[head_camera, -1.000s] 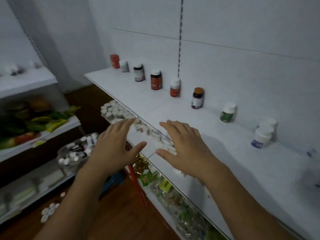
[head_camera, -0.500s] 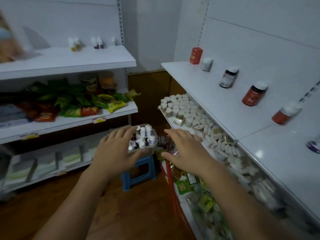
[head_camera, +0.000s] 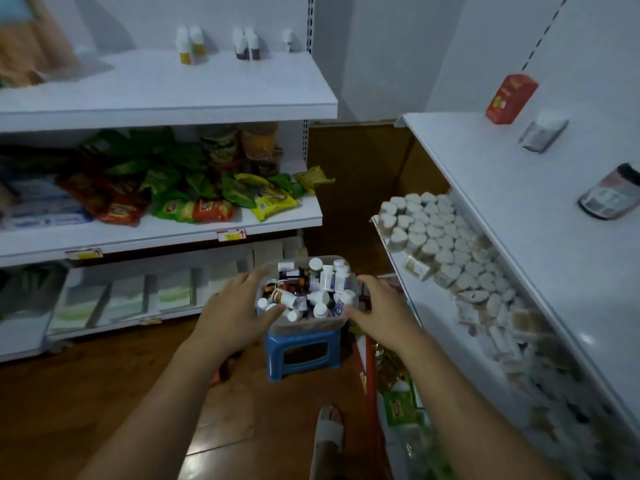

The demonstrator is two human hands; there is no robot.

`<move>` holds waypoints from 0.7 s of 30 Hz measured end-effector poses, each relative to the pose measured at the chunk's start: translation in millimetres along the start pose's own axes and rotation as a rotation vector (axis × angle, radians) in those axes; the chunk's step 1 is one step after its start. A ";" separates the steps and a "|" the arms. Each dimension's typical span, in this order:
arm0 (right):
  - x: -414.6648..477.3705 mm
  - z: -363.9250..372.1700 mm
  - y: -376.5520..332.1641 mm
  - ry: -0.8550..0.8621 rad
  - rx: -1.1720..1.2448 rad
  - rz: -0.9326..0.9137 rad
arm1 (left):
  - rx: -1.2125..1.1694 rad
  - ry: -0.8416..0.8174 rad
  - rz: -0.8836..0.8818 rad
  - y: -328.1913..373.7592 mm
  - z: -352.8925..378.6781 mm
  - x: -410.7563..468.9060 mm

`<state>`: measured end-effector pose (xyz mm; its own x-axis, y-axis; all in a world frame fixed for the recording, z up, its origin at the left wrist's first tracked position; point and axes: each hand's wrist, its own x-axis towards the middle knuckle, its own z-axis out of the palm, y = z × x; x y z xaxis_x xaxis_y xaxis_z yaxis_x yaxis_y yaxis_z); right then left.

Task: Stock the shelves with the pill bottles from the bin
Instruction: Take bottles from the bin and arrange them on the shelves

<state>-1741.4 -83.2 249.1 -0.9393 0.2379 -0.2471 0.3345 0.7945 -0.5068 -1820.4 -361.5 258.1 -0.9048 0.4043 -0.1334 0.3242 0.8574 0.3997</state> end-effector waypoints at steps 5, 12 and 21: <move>91.8 21.2 45.2 -0.093 0.142 0.100 | -0.157 -0.123 -0.097 12.4 62.0 95.9; 199.9 67.8 92.7 -0.220 0.105 0.179 | -0.061 -0.276 -0.032 17.2 167.1 220.9; 292.5 144.6 123.1 -0.251 -0.049 0.127 | 0.420 -0.488 0.258 10.5 239.4 349.9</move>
<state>-1964.0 3.4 -5.1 -0.8398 0.1962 -0.5062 0.4386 0.7947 -0.4196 -2067.5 -134.7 -1.4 -0.5889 0.6243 -0.5133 0.6807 0.7255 0.1014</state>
